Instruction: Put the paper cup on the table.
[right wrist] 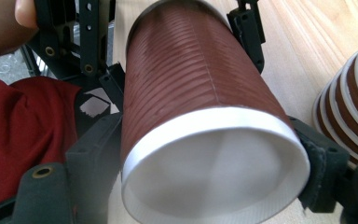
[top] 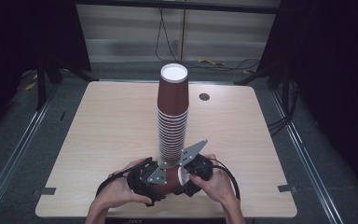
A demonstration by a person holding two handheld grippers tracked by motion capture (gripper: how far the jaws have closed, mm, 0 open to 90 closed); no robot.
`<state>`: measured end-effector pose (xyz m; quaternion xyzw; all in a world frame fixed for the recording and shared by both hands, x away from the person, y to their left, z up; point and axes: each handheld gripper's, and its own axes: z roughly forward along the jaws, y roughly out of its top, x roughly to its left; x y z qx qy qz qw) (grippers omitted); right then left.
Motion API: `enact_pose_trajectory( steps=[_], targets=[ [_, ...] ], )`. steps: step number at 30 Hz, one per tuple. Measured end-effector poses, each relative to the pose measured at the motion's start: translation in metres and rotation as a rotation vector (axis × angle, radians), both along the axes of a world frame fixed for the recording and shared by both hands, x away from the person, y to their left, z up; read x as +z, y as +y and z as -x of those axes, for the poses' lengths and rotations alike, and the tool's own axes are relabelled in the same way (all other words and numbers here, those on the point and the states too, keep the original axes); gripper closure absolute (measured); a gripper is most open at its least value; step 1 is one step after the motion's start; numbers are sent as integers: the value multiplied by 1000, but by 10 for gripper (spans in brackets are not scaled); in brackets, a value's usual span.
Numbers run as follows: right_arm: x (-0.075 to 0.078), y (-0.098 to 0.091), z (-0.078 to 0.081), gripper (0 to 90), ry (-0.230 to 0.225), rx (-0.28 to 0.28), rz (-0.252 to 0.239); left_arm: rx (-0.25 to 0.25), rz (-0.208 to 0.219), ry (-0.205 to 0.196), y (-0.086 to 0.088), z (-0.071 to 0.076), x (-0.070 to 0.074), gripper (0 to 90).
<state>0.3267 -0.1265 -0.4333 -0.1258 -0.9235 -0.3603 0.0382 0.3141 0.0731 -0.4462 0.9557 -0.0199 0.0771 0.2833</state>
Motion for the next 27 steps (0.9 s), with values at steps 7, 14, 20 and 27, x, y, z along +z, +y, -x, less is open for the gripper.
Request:
enact_pose_trajectory(
  steps=[7,14,20,27],
  targets=[
    [1,-3,-2,223,8,11,-6,12,68,34,3,0,-3,125],
    [3,-4,-2,225,9,9,-18,11,105,30,6,-1,-3,116],
    [2,-3,-2,227,13,14,-20,15,214,55,17,-3,-1,123],
    [2,-3,-2,228,8,13,-29,14,240,56,20,-3,-1,122]
  ],
)
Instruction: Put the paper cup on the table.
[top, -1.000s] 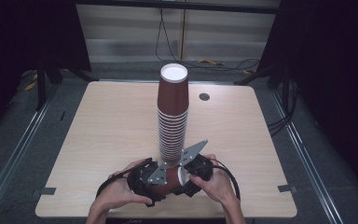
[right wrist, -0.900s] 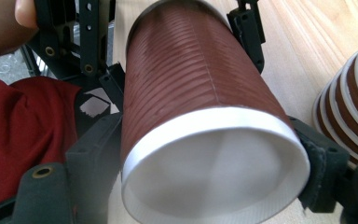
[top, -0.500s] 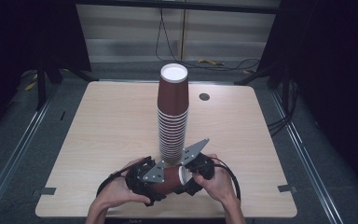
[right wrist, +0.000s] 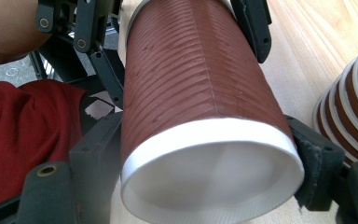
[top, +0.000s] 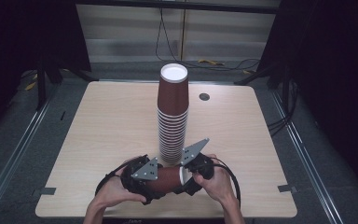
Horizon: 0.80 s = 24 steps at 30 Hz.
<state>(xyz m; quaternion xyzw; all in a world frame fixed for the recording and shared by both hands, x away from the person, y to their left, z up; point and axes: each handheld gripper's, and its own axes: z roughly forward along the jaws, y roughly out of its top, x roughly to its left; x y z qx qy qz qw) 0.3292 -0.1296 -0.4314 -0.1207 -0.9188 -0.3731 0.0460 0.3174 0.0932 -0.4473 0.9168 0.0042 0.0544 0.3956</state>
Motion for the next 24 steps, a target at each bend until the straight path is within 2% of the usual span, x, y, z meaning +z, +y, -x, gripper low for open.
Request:
enact_pose_trajectory(
  steps=[3,6,13,14,17,18,19,20,21,24],
  targets=[
    [1,-2,-1,228,0,4,-15,7,29,5,2,0,1,122],
    [2,-2,0,228,6,3,-15,7,40,5,2,0,1,122],
    [3,-5,0,228,-4,-1,-26,16,101,29,5,-2,1,121],
    [1,-5,1,228,-1,0,-31,20,130,42,7,-2,1,121],
    [0,-6,0,228,-1,-3,-34,22,155,50,8,-3,1,126],
    [0,-6,0,228,-3,-7,-30,17,191,52,11,-5,4,131],
    [0,-6,0,228,-3,-7,-30,17,191,52,11,-5,4,159],
    [1,-6,0,228,-10,-10,-24,23,234,52,14,-5,6,159],
    [2,-8,0,228,-14,-21,-9,42,263,35,17,-5,10,154],
    [2,-11,1,228,-13,-28,-24,52,278,28,20,-5,11,157]
  ],
)
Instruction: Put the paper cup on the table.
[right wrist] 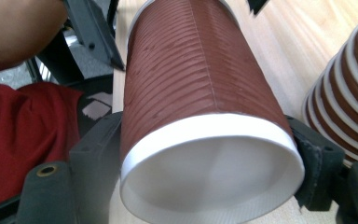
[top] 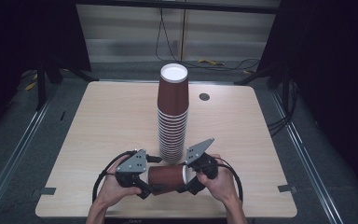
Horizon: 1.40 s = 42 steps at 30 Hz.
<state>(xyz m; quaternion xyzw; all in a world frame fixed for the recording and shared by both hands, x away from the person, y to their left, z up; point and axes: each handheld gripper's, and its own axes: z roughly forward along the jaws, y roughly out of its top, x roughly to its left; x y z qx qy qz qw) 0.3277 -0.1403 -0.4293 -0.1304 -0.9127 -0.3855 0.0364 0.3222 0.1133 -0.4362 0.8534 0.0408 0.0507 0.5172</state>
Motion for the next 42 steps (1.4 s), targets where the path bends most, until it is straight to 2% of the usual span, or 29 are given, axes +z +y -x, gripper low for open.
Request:
enact_pose_trajectory(
  steps=[2,4,7,8,9,10,13,15,16,19,20,21,22,25,26,27,28,29,30,36,42],
  targets=[
    [-1,-2,1,227,-6,-11,-4,12,2,-3,2,0,0,155],
    [-3,-5,0,227,2,-28,-17,28,43,8,6,1,-2,156],
    [-5,-8,0,226,0,-48,-29,45,61,10,8,1,-4,155],
    [-6,-11,1,226,-2,-61,-49,56,81,13,10,1,-4,155],
    [-6,-11,1,226,-2,-61,-49,56,81,13,10,1,-4,155],
    [-7,-12,1,226,2,-71,-52,64,102,17,13,1,-4,155],
    [-9,-13,1,226,-2,-85,-57,74,110,8,15,1,-3,155],
    [-11,-15,1,225,-6,-96,-77,93,130,10,18,2,-3,155],
    [-13,-17,1,225,-6,-103,-102,99,150,13,20,4,-3,155],
    [-14,-19,1,225,-9,-114,-115,104,163,14,23,4,-4,155],
    [-15,-22,2,225,-10,-119,-135,115,172,19,26,6,-5,155],
    [-15,-22,2,225,-10,-119,-135,115,172,19,26,6,-5,156],
    [-17,-24,2,225,-10,-124,-163,129,185,20,29,6,-7,156],
    [-19,-25,2,225,-10,-132,-174,141,196,17,32,6,-8,156],
    [-21,-26,2,225,-12,-140,-187,155,221,24,35,7,-10,156],
    [-22,-27,2,225,-14,-142,-198,155,221,24,35,7,-10,156],
    [-23,-27,2,225,-13,-146,-214,167,248,32,39,8,-13,156],
    [-23,-27,2,225,-13,-146,-214,167,248,32,39,8,-13,156],
    [-26,-29,2,225,-14,-151,-238,174,262,36,41,9,-16,156],
    [-28,-33,2,225,-22,-160,-286,184,284,36,43,9,-19,154],
    [-32,-35,2,225,-22,-163,-328,168,290,45,40,11,-21,154]
  ],
)
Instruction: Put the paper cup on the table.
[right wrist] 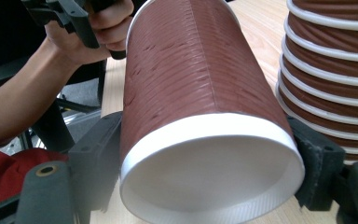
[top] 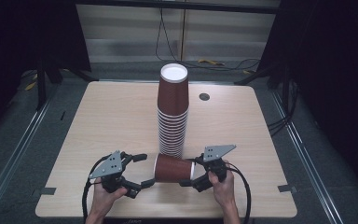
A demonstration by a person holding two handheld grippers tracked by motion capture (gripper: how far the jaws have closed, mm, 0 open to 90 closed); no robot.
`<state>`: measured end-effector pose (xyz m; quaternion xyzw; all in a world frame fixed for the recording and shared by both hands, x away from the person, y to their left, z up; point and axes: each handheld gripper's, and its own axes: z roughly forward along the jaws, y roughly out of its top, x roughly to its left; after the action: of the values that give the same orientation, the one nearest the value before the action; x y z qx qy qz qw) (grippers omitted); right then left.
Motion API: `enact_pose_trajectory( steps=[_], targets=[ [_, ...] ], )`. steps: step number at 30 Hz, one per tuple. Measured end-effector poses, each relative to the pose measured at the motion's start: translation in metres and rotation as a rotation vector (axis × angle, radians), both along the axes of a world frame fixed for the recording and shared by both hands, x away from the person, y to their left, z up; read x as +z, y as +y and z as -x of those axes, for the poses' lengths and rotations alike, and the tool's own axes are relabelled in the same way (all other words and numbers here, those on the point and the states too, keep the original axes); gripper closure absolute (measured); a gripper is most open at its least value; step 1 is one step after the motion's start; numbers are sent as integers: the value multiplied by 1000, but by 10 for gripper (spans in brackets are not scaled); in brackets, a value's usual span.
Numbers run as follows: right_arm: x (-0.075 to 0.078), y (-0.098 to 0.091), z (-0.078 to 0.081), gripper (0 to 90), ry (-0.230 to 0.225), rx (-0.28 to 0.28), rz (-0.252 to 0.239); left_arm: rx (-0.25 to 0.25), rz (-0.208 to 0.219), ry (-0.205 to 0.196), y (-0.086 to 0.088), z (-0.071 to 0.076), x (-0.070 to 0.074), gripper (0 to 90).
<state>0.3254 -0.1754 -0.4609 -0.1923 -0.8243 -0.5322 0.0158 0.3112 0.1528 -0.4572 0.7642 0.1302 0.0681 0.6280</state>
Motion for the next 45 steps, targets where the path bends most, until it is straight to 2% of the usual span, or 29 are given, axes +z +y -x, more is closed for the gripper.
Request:
enact_pose_trajectory(
  steps=[6,11,15,16,21,22,24,27,32,34,37,45],
  targets=[
    [-5,-2,3,225,-8,8,-51,-21,-11,9,-5,0,-3,153],
    [-6,-4,5,225,-14,15,-74,-9,-20,24,-9,-3,-7,153],
    [-6,-5,6,225,-16,21,-86,-28,-15,32,-11,-5,-8,154],
    [-6,-4,6,226,-21,27,-93,-24,-31,27,-12,-5,-9,154],
    [-5,-4,7,226,-29,38,-96,-38,-20,25,-16,-6,-11,127],
    [-5,-3,7,226,-32,45,-97,-21,-34,27,-19,-6,-11,62],
    [-5,-2,7,226,-35,48,-97,-19,-42,36,-23,-7,-12,6],
    [-5,-1,8,226,-37,56,-102,-31,-37,36,-25,-7,-12,15],
    [-5,1,8,226,-44,67,-106,-47,-59,23,-31,-6,-12,17],
    [-4,3,8,226,-47,74,-109,-68,-45,29,-34,-7,-13,7],
    [-3,3,9,225,-49,76,-102,-70,-50,33,-35,-7,-14,6],
    [-3,5,8,225,-48,89,-105,-91,-28,45,-38,-10,-13,8]
  ],
)
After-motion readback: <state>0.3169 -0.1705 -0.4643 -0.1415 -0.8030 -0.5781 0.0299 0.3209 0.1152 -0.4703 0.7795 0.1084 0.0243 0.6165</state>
